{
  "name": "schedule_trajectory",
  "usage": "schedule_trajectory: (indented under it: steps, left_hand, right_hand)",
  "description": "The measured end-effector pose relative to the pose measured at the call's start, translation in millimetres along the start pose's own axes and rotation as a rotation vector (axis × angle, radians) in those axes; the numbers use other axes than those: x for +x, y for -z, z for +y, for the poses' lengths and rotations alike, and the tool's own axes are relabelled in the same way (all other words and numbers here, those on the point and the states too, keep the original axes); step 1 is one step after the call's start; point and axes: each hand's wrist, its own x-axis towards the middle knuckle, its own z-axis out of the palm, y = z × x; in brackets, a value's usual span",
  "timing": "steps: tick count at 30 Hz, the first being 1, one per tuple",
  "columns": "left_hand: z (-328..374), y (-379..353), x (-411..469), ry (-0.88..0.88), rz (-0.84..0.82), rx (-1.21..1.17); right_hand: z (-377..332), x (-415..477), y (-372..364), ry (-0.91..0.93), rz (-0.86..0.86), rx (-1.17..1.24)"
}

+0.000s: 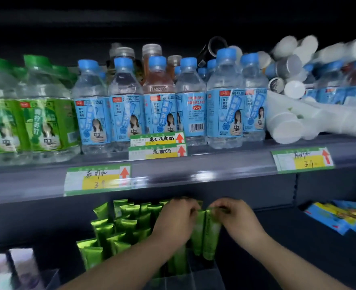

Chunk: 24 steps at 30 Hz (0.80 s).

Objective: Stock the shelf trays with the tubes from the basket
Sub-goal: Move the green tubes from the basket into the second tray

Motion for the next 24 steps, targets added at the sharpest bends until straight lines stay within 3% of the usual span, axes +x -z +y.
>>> schedule_trajectory:
  steps: [24]
  left_hand:
    - [-28,-51,4,0.116,-0.119,0.043]
  right_hand:
    - [29,-1,-39,0.005,-0.12,-0.191]
